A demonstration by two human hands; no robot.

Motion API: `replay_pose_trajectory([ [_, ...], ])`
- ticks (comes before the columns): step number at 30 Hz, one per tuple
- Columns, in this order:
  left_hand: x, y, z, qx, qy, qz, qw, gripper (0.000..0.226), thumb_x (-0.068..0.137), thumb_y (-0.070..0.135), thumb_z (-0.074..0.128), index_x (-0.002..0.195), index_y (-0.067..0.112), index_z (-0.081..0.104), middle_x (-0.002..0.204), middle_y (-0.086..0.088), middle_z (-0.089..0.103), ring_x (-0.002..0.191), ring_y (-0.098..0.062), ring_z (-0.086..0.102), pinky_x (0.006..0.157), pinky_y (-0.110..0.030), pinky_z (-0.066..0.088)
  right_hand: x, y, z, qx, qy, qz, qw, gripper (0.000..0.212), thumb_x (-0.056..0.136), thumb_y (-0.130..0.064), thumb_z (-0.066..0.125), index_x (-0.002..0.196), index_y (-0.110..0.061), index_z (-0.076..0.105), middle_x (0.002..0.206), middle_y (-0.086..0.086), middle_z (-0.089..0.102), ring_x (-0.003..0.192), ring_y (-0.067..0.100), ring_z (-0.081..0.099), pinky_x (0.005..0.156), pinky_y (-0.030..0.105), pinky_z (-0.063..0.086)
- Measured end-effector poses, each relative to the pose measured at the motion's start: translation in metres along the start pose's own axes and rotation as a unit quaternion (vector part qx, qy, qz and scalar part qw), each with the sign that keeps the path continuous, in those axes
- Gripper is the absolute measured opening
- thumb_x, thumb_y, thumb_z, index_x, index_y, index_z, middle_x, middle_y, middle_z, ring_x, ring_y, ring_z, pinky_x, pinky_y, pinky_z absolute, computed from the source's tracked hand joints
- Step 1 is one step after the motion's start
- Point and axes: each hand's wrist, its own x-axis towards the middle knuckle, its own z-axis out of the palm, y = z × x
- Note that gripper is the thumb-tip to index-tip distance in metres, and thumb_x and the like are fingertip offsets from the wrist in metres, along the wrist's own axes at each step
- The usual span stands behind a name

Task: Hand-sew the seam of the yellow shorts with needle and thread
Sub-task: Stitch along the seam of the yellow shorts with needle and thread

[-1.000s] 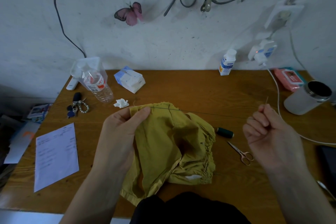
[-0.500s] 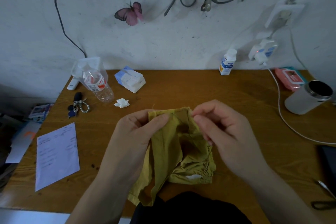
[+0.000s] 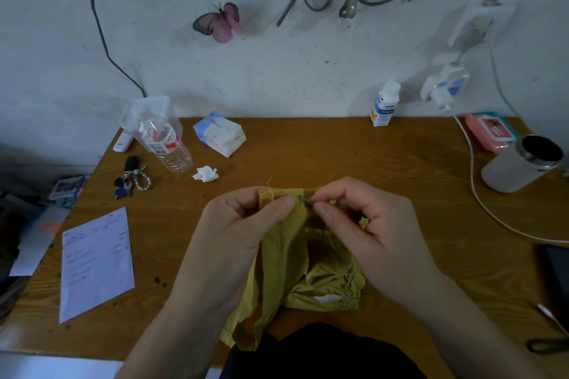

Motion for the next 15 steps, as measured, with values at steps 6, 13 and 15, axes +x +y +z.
replay_pose_trajectory([
  [6, 0.000, 0.000, 0.002, 0.027, -0.003, 0.030, 0.999, 0.015, 0.066, 0.026, 0.061, 0.063, 0.024, 0.075, 0.065, 0.000, 0.073, 0.059, -0.010, 0.069, 0.052, -0.015, 0.052, 0.002, 0.000, -0.004, -0.009, -0.015, 0.013, 1.000, 0.009, 0.085, -0.019, 0.058, 0.086, -0.022, 0.067, 0.061, -0.008, 0.061, 0.056, 0.009, 0.057, 0.049, 0.022, 0.044],
  [13, 0.001, -0.005, 0.000, 0.167, 0.021, 0.104, 0.980, 0.016, 0.081, 0.019, 0.062, 0.074, 0.027, 0.074, 0.069, 0.004, 0.073, 0.065, -0.011, 0.069, 0.056, -0.016, 0.054, 0.002, 0.004, -0.008, -0.007, -0.070, 0.068, 0.995, 0.021, 0.089, -0.023, 0.056, 0.109, -0.029, 0.059, 0.052, -0.007, 0.051, 0.047, 0.009, 0.047, 0.050, 0.016, 0.038],
  [15, 0.000, -0.005, 0.000, 0.203, 0.024, 0.124, 0.971, 0.016, 0.080, 0.021, 0.061, 0.071, 0.025, 0.073, 0.069, 0.005, 0.072, 0.065, -0.010, 0.068, 0.057, -0.016, 0.054, 0.002, 0.004, -0.011, 0.041, -0.118, 0.115, 0.985, 0.030, 0.092, -0.021, 0.055, 0.120, -0.034, 0.054, 0.052, -0.004, 0.053, 0.048, 0.010, 0.048, 0.053, 0.015, 0.039],
])
